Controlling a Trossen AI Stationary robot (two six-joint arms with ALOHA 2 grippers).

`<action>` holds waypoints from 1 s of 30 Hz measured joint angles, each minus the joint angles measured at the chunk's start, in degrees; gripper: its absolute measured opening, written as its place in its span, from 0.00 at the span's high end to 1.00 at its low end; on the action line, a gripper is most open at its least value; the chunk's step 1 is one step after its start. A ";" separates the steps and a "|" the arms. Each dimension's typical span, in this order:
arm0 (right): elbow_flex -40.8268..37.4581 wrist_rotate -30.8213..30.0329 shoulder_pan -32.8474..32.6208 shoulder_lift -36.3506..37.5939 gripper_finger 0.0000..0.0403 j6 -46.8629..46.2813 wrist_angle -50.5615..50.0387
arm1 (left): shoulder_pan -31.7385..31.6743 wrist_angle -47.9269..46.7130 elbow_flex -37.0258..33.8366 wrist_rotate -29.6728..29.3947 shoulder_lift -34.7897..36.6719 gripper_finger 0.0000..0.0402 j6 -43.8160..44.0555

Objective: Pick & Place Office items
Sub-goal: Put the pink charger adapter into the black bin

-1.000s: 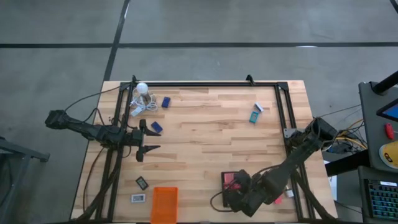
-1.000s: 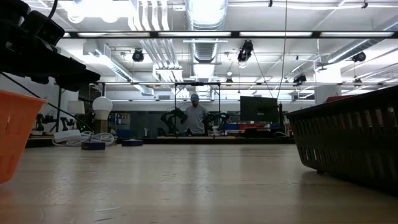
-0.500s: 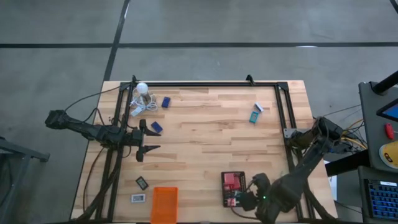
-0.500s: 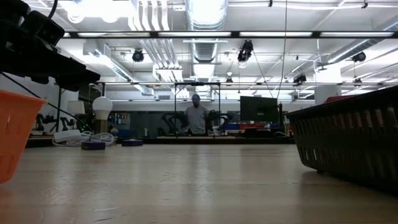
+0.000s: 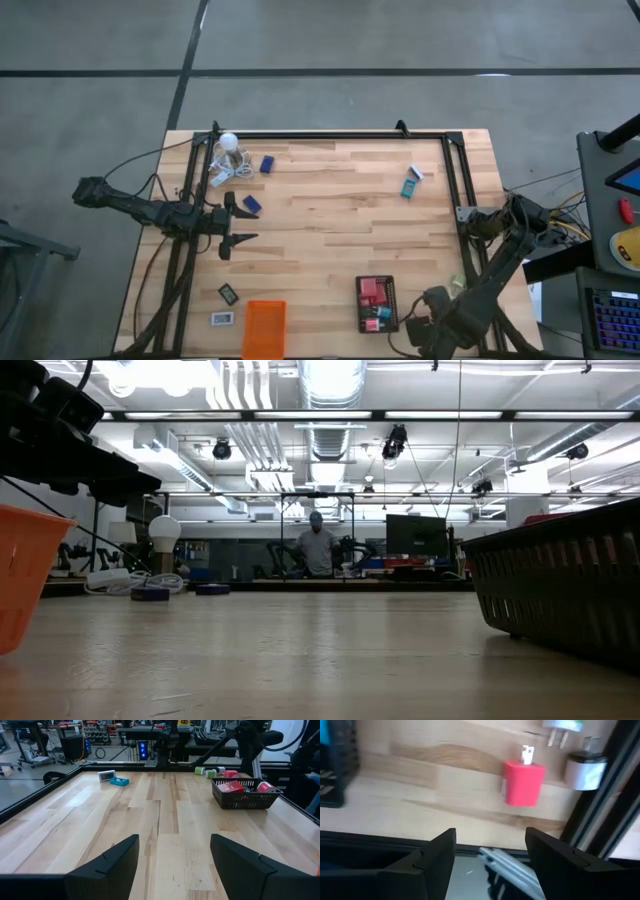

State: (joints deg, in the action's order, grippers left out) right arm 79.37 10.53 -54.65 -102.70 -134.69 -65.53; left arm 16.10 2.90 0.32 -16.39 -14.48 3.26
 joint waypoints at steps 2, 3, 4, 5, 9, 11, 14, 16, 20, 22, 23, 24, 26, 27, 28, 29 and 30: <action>0.00 0.04 -0.64 -0.60 0.42 0.00 -0.26 | 0.00 0.01 0.00 -0.01 0.00 0.37 0.00; 0.00 0.05 -0.87 -1.01 0.42 -0.06 -0.20 | 0.00 0.02 0.00 0.00 0.00 0.37 -0.01; 0.00 0.07 -1.00 -1.34 0.42 -0.20 -0.19 | 0.00 0.02 0.00 -0.01 0.00 0.37 0.01; 0.00 0.11 -1.08 -1.62 0.42 -0.30 -0.24 | 0.00 0.01 0.00 -0.01 0.00 0.37 0.01; -0.16 1.25 -1.37 -2.94 0.42 -0.34 -1.03 | 0.00 0.02 0.00 -0.01 0.00 0.37 0.01; -0.33 2.50 -1.38 -3.56 0.42 -0.34 -2.56 | 0.00 0.02 0.00 -0.01 0.00 0.37 0.01; -0.83 3.78 -1.57 -4.28 0.42 -0.25 -3.24 | 0.00 0.00 0.00 -0.01 -0.02 0.37 -0.01; -1.41 4.10 -1.64 -4.30 0.42 -0.17 -3.29 | 0.02 0.02 0.00 -0.01 -0.02 0.37 -0.01; -3.54 4.06 -1.75 -4.30 0.42 0.52 -3.05 | 0.00 0.02 0.00 -0.01 -0.02 0.37 -0.01; -5.19 4.04 -1.86 -4.30 0.42 0.59 -1.75 | 0.00 0.01 0.00 -0.01 -0.02 0.37 0.00; -5.94 4.04 -1.99 -4.30 0.42 0.70 -0.97 | 0.01 0.01 0.00 -0.01 -0.02 0.37 0.01; -6.62 4.00 -2.12 -4.30 0.42 0.82 -0.12 | 0.00 0.00 0.00 -0.01 -0.02 0.37 -0.01; -7.91 3.98 -2.36 -4.30 0.42 1.25 1.35 | 0.00 0.01 0.00 -0.01 -0.02 0.37 0.01; -8.58 3.89 -2.49 -4.30 0.42 1.35 2.17 | 0.00 0.01 0.00 -0.01 -0.02 0.37 0.00; -9.22 3.85 -2.51 -4.30 0.42 1.38 3.00 | 0.02 0.01 0.00 0.00 -0.02 0.37 0.00; -9.80 3.70 -2.53 -4.30 0.42 1.39 3.74 | 0.00 0.01 0.00 -0.01 -0.02 0.37 0.01; -10.33 3.49 -2.52 -4.30 0.42 1.39 4.46 | 0.01 0.02 0.00 -0.01 -0.02 0.37 0.01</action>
State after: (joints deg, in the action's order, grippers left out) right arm 69.04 14.02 -57.18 -107.00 -133.31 -61.07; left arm 16.10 2.92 0.32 -16.40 -14.50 3.27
